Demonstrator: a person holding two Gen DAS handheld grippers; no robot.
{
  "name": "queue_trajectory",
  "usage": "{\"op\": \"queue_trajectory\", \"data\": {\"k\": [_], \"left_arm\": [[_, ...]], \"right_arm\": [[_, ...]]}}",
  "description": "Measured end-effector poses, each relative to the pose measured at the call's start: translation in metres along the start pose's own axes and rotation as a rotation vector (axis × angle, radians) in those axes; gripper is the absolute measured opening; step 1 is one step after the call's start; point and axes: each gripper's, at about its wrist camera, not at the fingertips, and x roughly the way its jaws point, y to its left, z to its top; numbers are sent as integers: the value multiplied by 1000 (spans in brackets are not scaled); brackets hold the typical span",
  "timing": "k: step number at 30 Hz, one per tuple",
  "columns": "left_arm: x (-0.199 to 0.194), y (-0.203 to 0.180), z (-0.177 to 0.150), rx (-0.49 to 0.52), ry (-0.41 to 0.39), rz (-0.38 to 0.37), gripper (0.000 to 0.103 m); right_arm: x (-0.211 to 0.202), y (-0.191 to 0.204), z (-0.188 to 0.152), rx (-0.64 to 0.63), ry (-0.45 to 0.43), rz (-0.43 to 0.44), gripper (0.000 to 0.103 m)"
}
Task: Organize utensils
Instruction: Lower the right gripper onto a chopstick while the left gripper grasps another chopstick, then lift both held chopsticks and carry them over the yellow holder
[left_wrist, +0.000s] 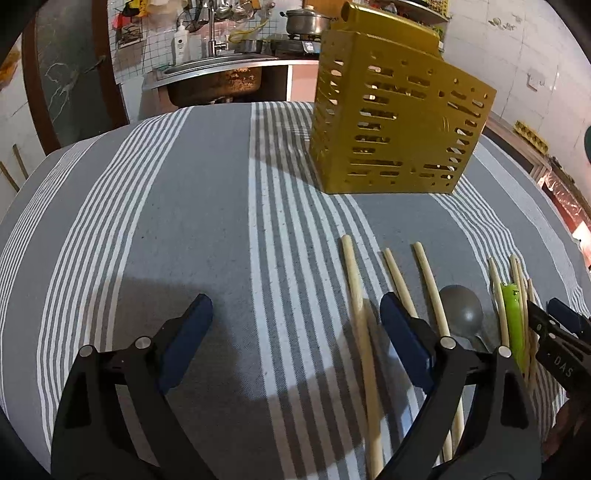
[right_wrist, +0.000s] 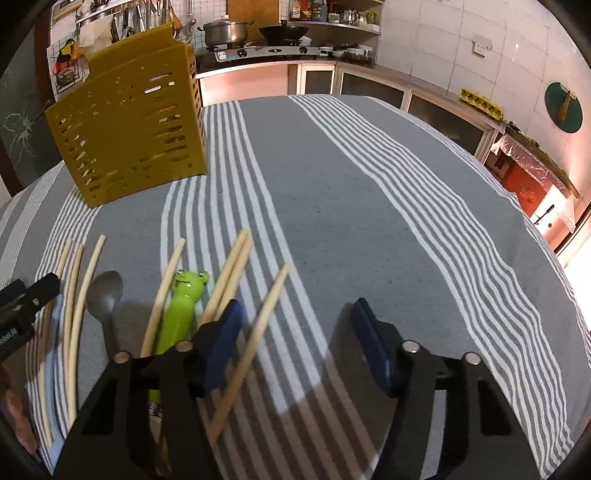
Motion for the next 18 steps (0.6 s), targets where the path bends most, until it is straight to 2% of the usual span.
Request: {"op": "queue_trajectory", "data": {"k": [2, 5, 10, 14, 16, 18], "left_arm": [[1, -1, 1, 2, 11, 4, 88], [5, 0, 4, 8, 18, 9, 80], [7, 3, 14, -26, 57, -53, 49], [10, -2, 19, -15, 101, -55, 39], [12, -5, 21, -10, 111, -61, 21], [14, -8, 23, -18, 123, -76, 7]], "right_arm": [[-1, 1, 0, -1, 3, 5, 55], [0, 2, 2, 2, 12, 14, 51], [0, 6, 12, 28, 49, 64, 33], [3, 13, 17, 16, 61, 72, 23], [3, 15, 18, 16, 58, 77, 17], [4, 16, 19, 12, 54, 77, 11]]}}
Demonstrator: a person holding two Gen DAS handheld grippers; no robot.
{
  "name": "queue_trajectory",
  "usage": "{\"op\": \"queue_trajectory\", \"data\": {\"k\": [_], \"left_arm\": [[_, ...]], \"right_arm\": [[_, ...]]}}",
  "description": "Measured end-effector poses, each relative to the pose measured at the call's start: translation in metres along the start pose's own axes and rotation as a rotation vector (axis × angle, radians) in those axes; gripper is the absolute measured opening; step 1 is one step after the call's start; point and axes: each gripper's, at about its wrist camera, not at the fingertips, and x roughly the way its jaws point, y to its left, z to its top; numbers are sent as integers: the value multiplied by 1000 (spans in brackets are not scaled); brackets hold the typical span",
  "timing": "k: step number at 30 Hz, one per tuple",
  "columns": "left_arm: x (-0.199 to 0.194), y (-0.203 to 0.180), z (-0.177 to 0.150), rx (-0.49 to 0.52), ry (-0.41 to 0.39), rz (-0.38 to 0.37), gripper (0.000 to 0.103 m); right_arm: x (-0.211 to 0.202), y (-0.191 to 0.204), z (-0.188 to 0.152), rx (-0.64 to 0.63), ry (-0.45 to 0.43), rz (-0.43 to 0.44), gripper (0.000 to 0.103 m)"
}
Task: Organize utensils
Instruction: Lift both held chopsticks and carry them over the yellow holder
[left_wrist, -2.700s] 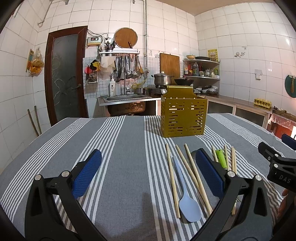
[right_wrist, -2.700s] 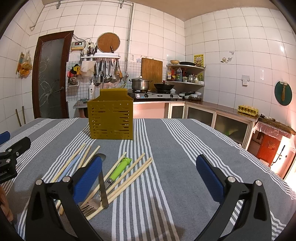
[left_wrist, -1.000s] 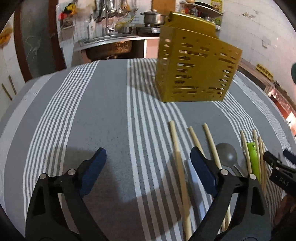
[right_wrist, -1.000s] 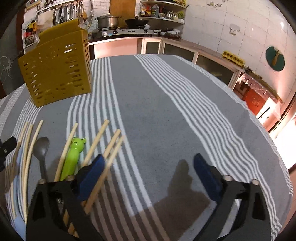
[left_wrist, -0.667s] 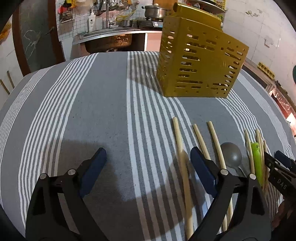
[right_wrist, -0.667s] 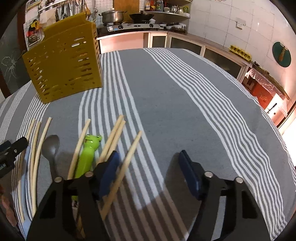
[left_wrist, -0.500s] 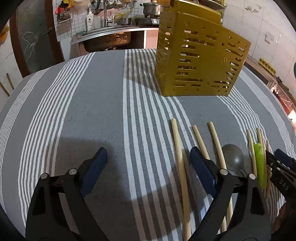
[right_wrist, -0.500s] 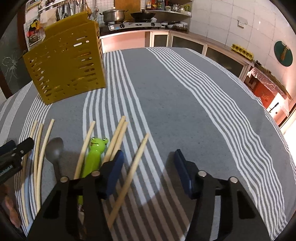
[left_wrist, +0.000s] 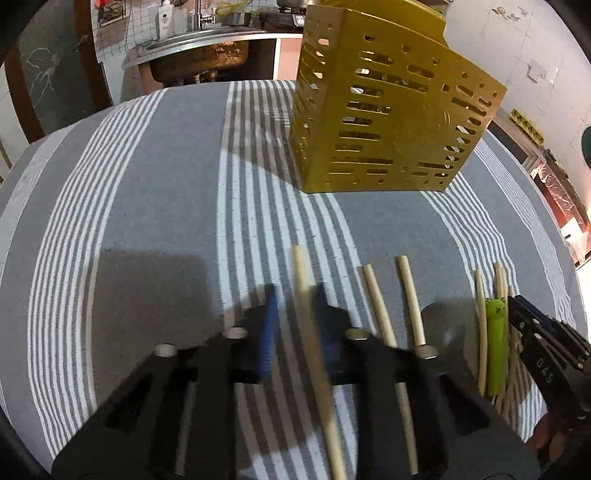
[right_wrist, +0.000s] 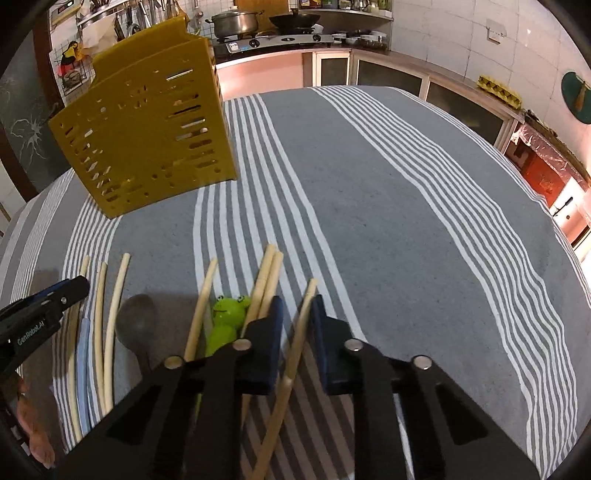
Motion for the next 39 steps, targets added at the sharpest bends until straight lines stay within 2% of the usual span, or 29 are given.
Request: {"op": "queue_trajectory", "data": {"k": [9, 14, 24, 31, 35, 39], "left_arm": [[-11, 7, -4, -57, -44, -31, 4], [-43, 7, -11, -49, -147, -31, 4], [-122, 9, -22, -40, -399, -5, 5], [-155, 6, -32, -51, -509, -11, 4], [-168, 2, -39, -43, -572, -8, 4], [-176, -2, -39, -28, -601, -17, 4]], "right_arm": [[-16, -7, 7, 4, -61, 46, 7], [-39, -9, 12, 2, -143, 83, 7], [-97, -4, 28, -48, -381, 129, 6], [-130, -4, 26, -74, -536, 169, 6], [-141, -4, 22, -78, -593, 185, 6], [-156, -6, 22, -77, -641, 210, 6]]}}
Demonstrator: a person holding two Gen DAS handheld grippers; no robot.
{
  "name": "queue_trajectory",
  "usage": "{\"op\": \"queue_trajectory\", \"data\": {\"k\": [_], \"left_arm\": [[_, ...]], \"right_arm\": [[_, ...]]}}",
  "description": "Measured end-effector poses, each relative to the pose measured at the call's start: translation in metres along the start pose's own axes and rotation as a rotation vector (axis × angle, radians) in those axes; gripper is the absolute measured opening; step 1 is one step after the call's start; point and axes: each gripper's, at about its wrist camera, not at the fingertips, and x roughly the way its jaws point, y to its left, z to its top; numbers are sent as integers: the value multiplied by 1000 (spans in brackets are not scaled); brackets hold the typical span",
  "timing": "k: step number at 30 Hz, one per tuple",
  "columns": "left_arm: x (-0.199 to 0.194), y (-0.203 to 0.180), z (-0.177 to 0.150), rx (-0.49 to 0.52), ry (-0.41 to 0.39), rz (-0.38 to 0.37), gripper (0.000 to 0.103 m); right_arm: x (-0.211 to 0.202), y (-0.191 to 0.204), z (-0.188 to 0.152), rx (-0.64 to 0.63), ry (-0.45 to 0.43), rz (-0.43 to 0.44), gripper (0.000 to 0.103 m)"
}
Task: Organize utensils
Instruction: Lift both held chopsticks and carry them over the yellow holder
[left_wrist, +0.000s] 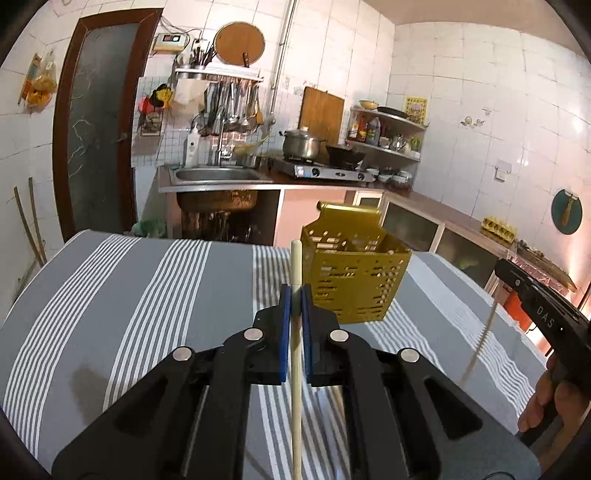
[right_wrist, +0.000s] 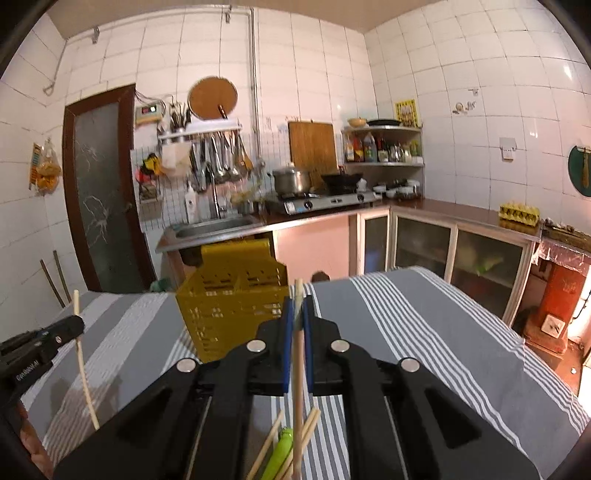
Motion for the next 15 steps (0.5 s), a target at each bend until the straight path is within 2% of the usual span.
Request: {"op": "queue_trajectory", "data": {"k": [7, 15], "left_arm": [[-5, -12, 40, 5, -78, -26, 4], [16, -32, 126, 8, -205, -52, 4]], "right_arm": [[-7, 1, 38, -10, -92, 24, 6], [8, 14, 111, -28, -216, 36, 6]]}}
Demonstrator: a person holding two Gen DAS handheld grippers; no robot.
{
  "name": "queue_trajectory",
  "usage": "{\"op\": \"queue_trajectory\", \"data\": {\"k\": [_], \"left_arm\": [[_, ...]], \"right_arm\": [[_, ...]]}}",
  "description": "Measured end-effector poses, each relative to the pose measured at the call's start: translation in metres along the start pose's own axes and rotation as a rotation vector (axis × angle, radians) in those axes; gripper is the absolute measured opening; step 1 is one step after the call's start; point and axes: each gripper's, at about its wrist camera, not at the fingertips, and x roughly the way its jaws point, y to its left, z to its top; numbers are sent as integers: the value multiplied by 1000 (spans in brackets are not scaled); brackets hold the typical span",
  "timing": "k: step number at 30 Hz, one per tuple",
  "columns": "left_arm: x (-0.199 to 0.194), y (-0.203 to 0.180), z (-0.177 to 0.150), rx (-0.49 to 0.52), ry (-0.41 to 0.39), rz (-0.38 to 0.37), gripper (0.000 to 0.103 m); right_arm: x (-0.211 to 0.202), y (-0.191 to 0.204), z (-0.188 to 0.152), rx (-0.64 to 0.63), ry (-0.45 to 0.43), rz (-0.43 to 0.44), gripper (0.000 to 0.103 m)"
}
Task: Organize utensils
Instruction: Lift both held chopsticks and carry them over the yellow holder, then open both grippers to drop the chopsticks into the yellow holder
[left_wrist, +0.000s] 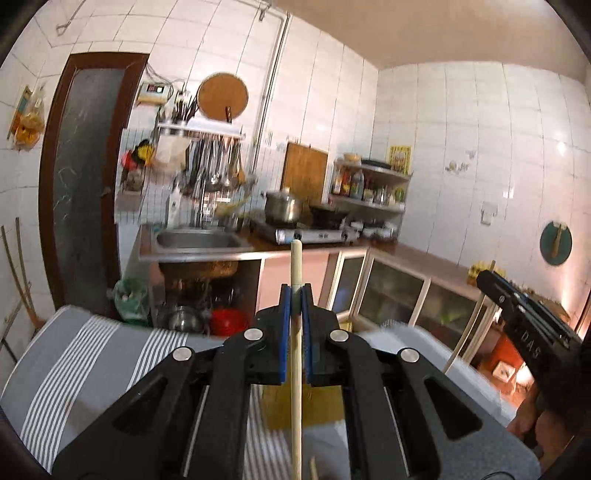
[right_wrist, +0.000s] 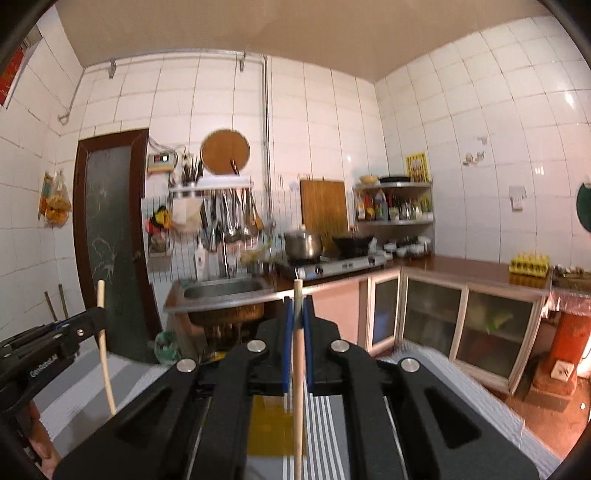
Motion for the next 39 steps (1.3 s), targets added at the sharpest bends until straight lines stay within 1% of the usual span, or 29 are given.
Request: {"op": "queue_trajectory", "data": {"k": [4, 8, 11, 14, 15, 18, 21, 23, 26, 28, 29, 30, 31, 32, 33, 34, 35, 36, 38, 39], "left_arm": [[30, -3, 28, -13, -54, 4, 4], [70, 0, 42, -47, -73, 11, 4], [96, -3, 40, -29, -81, 24, 4], [127, -7, 26, 3, -94, 49, 4], [133, -5, 20, 2, -85, 48, 5], [157, 2, -1, -16, -34, 49, 5], [174, 10, -23, -14, 21, 65, 5], [180, 15, -32, -13, 52, 69, 5], [182, 20, -40, -6, 86, 65, 5], [174, 23, -36, -6, 91, 64, 5], [168, 23, -32, -5, 87, 61, 6], [163, 24, -27, -2, 86, 62, 19], [155, 24, -22, 3, 85, 71, 46], [148, 24, -19, 4, 78, 81, 59], [132, 26, -14, 7, 44, 105, 74], [118, 25, -11, 17, 24, 119, 80], [107, 26, -8, 28, 22, 128, 82], [98, 28, -7, 34, 26, 135, 87], [73, 36, -10, 29, 39, 149, 94], [62, 39, -14, 27, 45, 159, 98]], "right_arm": [[31, 3, 27, 4, -36, 3, 6], [64, 7, 35, 2, -52, 1, 6], [90, 7, 31, 11, -53, 6, 6], [114, 8, 18, 10, -29, 16, 5], [120, 8, 14, 8, -20, 17, 5], [141, 8, -13, 3, 38, 28, 5], [159, 7, -41, -8, 95, 28, 5], [169, 5, -58, -1, 140, 29, 5], [178, 2, -70, 7, 189, 30, 6], [179, 1, -71, 6, 211, 43, 7], [177, 0, -68, 1, 220, 32, 9], [173, -1, -64, 1, 222, 22, 29], [167, -4, -58, 9, 217, 13, 61], [162, -6, -54, 21, 210, 8, 69], [155, -10, -49, 35, 203, 1, 70], [147, -15, -44, 44, 205, -15, 70], [141, -18, -40, 48, 212, -27, 70], [134, -23, -38, 55, 222, -35, 70], [118, -31, -37, 60, 243, -52, 72], [110, -34, -39, 57, 252, -59, 74]]}}
